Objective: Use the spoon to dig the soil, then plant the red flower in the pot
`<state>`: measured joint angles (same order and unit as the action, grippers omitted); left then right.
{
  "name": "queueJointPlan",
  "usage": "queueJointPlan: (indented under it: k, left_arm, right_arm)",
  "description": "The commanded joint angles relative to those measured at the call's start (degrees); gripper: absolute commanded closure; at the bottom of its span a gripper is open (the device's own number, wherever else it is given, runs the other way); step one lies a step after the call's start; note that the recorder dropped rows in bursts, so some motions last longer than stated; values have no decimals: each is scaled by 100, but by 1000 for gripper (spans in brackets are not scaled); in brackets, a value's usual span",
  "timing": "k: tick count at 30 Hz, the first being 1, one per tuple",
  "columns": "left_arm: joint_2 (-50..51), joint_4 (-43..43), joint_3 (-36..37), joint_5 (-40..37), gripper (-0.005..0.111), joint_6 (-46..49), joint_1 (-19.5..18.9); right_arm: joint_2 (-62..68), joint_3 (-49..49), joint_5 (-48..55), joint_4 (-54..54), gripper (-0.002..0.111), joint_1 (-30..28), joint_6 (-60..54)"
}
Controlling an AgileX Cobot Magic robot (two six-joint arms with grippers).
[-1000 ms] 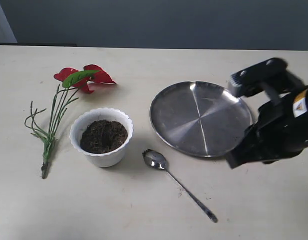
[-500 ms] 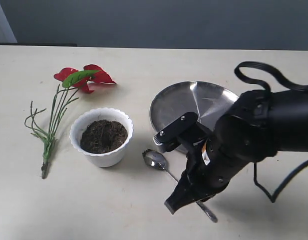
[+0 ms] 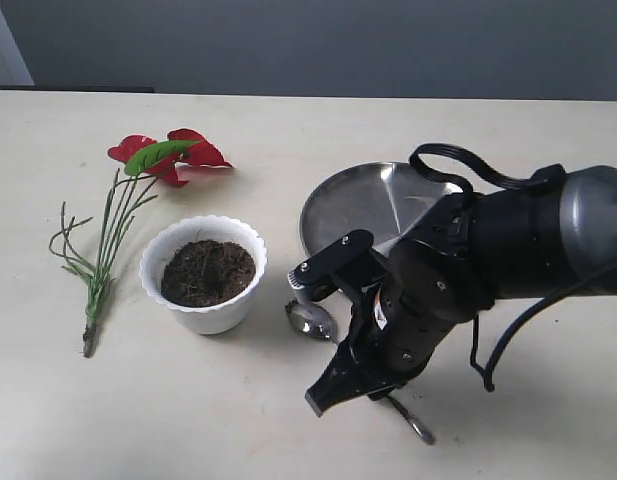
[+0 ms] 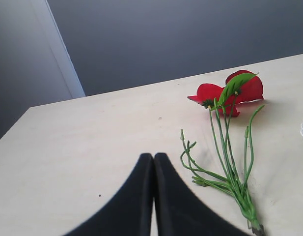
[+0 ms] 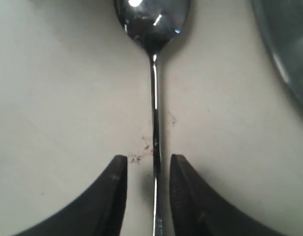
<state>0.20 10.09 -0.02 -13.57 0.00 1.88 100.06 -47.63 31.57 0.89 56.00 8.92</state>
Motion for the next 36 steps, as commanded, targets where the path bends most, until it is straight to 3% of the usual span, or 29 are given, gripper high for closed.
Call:
queueJointPlan:
  k: [1,10,13,15,24,36]
  left_arm:
    - [-20,-13,2,-10,106,0,-16]
    - [-20,-13,2,-10,106,0,-16]
    - [-20,-13,2,-10,106,0,-16]
    - [-20,-13,2,-10,106,0,-16]
    - [-20,-13,2,-10,106,0,-16]
    - [-20,-3,2,-10,106,0,-16]
  right_arm:
    - [156,-38,-83,157,76,7,11]
    - [707,-38,-200,157,77,7,11]
    - [858,-38,-174,157,99,7,11]
    - [883,-38,-146,157,107,7,11]
    - [670,-38,233,412,107,7,11]
    - [-931,-38,915,639,107,7,-16]
